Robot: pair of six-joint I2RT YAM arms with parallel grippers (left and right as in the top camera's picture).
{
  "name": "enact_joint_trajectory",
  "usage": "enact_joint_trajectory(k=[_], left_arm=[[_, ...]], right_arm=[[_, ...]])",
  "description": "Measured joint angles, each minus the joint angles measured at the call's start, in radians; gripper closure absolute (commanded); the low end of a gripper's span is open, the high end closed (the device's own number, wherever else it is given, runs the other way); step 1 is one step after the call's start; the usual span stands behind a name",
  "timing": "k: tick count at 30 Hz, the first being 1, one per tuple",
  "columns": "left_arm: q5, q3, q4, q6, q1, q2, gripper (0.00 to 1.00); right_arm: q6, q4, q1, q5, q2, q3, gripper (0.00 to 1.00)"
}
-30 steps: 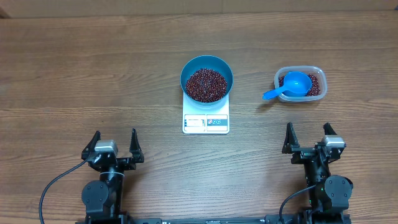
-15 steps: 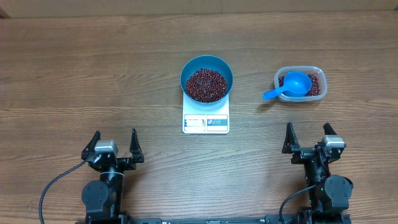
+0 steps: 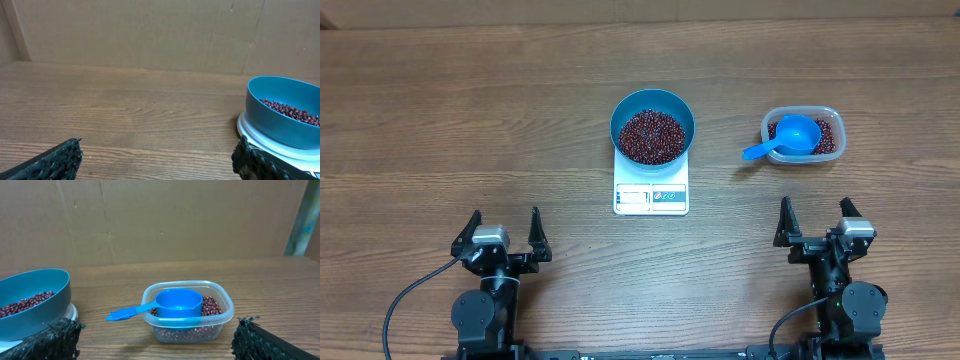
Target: Scoop item into bowl and weigh 150g on scale
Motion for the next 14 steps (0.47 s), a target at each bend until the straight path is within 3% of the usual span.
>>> enact_joint_trajectory(k=[14], left_arm=[[0.0,0.0,0.0,0.0,0.0,0.0,0.0]], right_arm=[[0.0,0.001,0.0,0.0,0.0,0.0,0.0]])
